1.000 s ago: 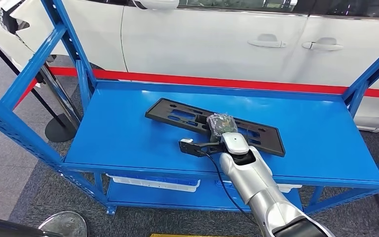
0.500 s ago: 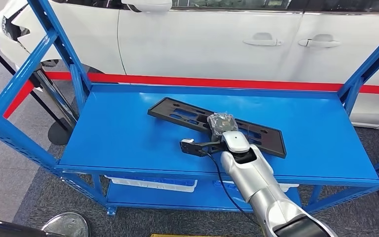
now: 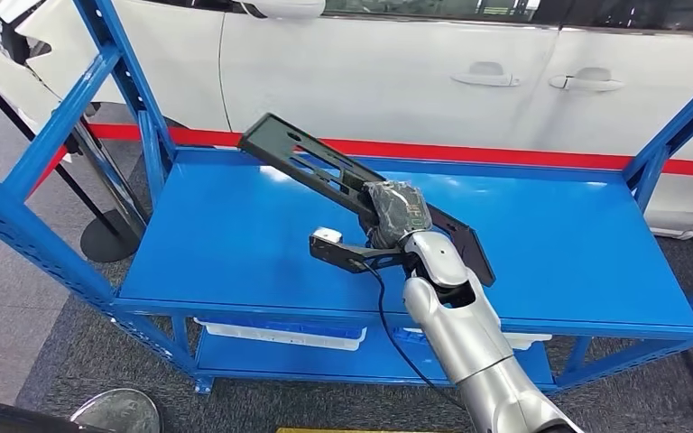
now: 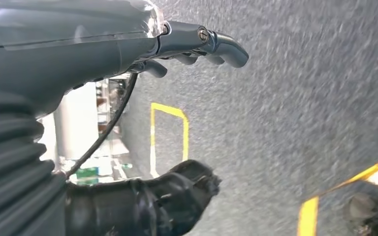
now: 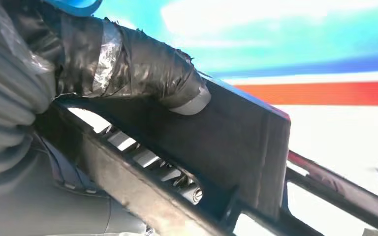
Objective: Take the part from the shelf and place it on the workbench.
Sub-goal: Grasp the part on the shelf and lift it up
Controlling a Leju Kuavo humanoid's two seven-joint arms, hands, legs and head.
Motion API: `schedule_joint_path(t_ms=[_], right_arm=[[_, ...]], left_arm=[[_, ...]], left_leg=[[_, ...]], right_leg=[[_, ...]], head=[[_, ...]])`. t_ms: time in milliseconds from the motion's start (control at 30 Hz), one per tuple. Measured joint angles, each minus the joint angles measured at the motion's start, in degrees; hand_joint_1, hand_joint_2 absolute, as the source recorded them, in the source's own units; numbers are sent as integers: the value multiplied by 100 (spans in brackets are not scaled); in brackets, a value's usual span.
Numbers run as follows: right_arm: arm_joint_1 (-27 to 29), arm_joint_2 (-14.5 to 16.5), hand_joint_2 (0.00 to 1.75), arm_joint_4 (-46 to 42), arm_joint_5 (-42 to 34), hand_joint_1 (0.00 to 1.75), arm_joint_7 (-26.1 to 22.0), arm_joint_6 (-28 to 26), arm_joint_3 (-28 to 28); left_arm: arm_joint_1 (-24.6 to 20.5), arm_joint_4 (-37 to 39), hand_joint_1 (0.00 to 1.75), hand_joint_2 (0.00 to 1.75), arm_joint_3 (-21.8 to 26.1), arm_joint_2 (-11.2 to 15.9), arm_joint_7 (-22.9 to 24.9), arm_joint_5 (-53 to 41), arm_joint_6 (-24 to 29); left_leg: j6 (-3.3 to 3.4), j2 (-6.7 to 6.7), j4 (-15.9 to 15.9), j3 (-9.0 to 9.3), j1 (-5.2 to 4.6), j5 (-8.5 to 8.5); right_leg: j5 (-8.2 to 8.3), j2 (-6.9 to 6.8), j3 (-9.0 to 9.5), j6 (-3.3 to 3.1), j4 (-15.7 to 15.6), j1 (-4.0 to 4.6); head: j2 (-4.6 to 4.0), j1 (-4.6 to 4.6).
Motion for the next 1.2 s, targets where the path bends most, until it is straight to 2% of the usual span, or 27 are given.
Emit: schedule_joint_path(t_ms=[33, 67, 100, 133, 200, 233, 300, 333, 400, 433, 500, 533, 567, 600, 700, 733, 833, 867, 900, 933, 1000, 1033, 1067, 1100, 1133, 1167, 1200], right_arm=[[97, -2, 175, -198, -4, 175, -1, -5, 33], [192, -5, 175, -377, -6, 175, -2, -13, 64], [265, -10, 175, -528, -5, 175, -2, -21, 90], [317, -14, 175, -658, -3, 175, -2, -31, 108], [366, -22, 175, -871, -1, 175, -6, -58, 125], [378, -26, 175, -955, 0, 175, -8, -75, 133], [406, -35, 175, -1065, 4, 175, -11, -99, 146], [422, -40, 175, -1107, 7, 175, -12, -108, 154], [445, -44, 175, -1170, 29, 175, -12, -170, 177], [450, -44, 175, -1198, 45, 175, -12, -225, 191], [468, -54, 175, -1238, 81, 175, -9, -329, 209], [486, -63, 175, -1253, 99, 175, -7, -363, 214], [506, -76, 175, -1265, 123, 175, -6, -388, 215], [525, -91, 175, -1279, 157, 175, -4, -417, 216], [563, -147, 175, -1368, 328, 175, 3, -598, 224], [573, -167, 175, -1410, 388, 175, 7, -683, 230], [607, -217, 175, -1514, 493, 175, 9, -855, 251], [616, -236, 175, -1535, 504, 175, 9, -877, 253], [623, -257, 175, -1554, 511, 175, 9, -887, 253], [629, -279, 175, -1571, 515, 175, 9, -895, 253], [642, -310, 175, -1594, 522, 175, 9, -902, 253], [653, -320, 175, -1599, 524, 175, 9, -902, 253], [668, -331, 175, -1600, 526, 175, 9, -902, 253], [682, -340, 175, -1600, 526, 175, 9, -902, 253], [692, -350, 175, -1601, 527, 175, 9, -903, 254], [697, -356, 175, -1607, 530, 175, 9, -905, 254], [699, -360, 175, -1629, 539, 175, 5, -912, 255]], left_arm=[[6, 0, 0, 175, 0, -9, 37, -28, 1], [12, 0, 0, 175, 0, -18, 67, -52, -1], [16, 0, 0, 175, 0, -31, 88, -72, -1], [17, 0, 0, 175, 0, -45, 99, -85, -2], [17, -1, 0, 175, 0, -79, 105, -100, -2], [15, -1, 0, 175, 0, -91, 105, -103, -2], [13, -2, 0, 175, 0, -102, 103, -105, -6], [15, -2, 0, 175, 0, -105, 92, -109, -16], [20, -3, 0, 175, -4, -101, 42, -133, -50], [23, -4, 0, 175, -10, -95, 11, -154, -71], [23, -4, 0, 175, -24, -82, -20, -202, -99], [24, -4, 0, 175, -31, -77, -25, -222, -110], [26, -4, 0, 175, -38, -70, -24, -240, -115], [28, -4, 0, 175, -45, -62, -23, -262, -118], [22, -5, 0, 175, -67, -50, -16, -328, -129], [21, -6, 0, 175, -74, -51, -14, -343, -133], [27, -7, 0, 175, -87, -53, -10, -373, -138], [24, -7, 0, 175, -91, -54, -8, -380, -137], [21, -7, 0, 175, -96, -55, -7, -387, -137], [18, -7, 0, 175, -102, -55, -6, -392, -138], [17, -7, 0, 175, -109, -54, -6, -397, -138], [19, -7, 0, 175, -110, -54, -6, -398, -138], [19, -7, 0, 175, -110, -54, -6, -398, -138], [19, -7, 0, 175, -111, -54, -6, -399, -138], [19, -7, 0, 175, -113, -54, -6, -400, -138], [18, -7, 0, 175, -114, -54, -6, -403, -138], [16, -8, 0, 175, -115, -56, -6, -406, -138]], left_leg=[[3, -2, 3, -7, -5, 4], [3, -6, 4, -10, -10, 5], [2, -11, 4, -11, -16, 6], [0, -16, 4, -11, -22, 8], [-29, -16, -6, -21, -28, 27], [-55, -14, -13, -29, -25, 44], [-123, -10, -46, -37, -16, 87], [-159, -9, -57, -42, -19, 95], [-211, -8, 65, -103, -36, -70], [-224, -7, 303, -192, -40, -277], [-244, -7, 994, -416, -33, -733], [-260, -7, 1292, -491, -28, -877], [-273, -6, 1389, -471, -27, -903], [-281, -4, 1278, -353, -27, -839], [-255, -4, 281, 261, -37, -532], [-224, -8, 92, 352, -47, -482], [-95, -12, 43, 311, -79, -365], [-48, 1, 25, 286, -76, -303], [0, 14, 5, 244, -69, -230], [37, 26, -14, 180, -57, -152], [72, 37, -16, 14, -58, -18], [70, 41, -13, -75, -61, 47], [66, 44, -9, -162, -64, 110], [58, 46, -8, -249, -66, 173], [48, 46, -7, -330, -69, 236], [35, 45, -7, -398, -71, 294], [17, 43, -6, -452, -73, 348]], right_leg=[[-49, 0, -80, 2, 198, -5], [5, 0, -61, -9, 193, -6], [159, 1, 72, -33, -50, -2], [358, 3, 287, -73, -453, 8], [609, 8, 648, -158, -1175, 53], [661, 10, 728, -192, -1360, 82], [704, 12, 728, -233, -1430, 116], [743, 4, 738, -258, -1476, 95], [853, -22, 740, -308, -1595, 55], [914, -37, 717, -328, -1640, 36], [994, -54, 608, -348, -1631, 53], [1029, -61, 542, -349, -1607, 60], [1055, -67, 475, -343, -1574, 63], [1078, -70, 403, -330, -1531, 61], [1140, -66, 193, -257, -1359, 48], [1164, -64, 150, -227, -1318, 51], [1274, -54, 120, -122, -1333, 52], [1256, -46, 100, -87, -1330, 42], [1138, -38, 56, -52, -1258, 33], [911, -31, -21, -20, -1076, 19], [315, -29, -201, 39, -431, -11], [109, -29, -258, 61, -82, -23], [19, -30, -252, 74, 164, -33], [40, -29, -160, 77, 245, -40], [138, -29, 37, 67, 124, -45], [248, -28, 309, 47, -154, -47], [282, -28, 657, 14, -574, -42]], head=[[0, 0], [0, 1], [0, 1], [0, 1], [0, -2], [0, -2], [0, 4], [0, 3], [0, -1], [0, -4], [0, -8], [0, -8], [0, -8], [0, -8], [1, -7], [1, -7], [1, -3], [1, -2], [1, -1], [1, 2], [0, 3], [0, 2], [0, 2], [0, 3], [1, 2], [1, 2], [1, 1]])
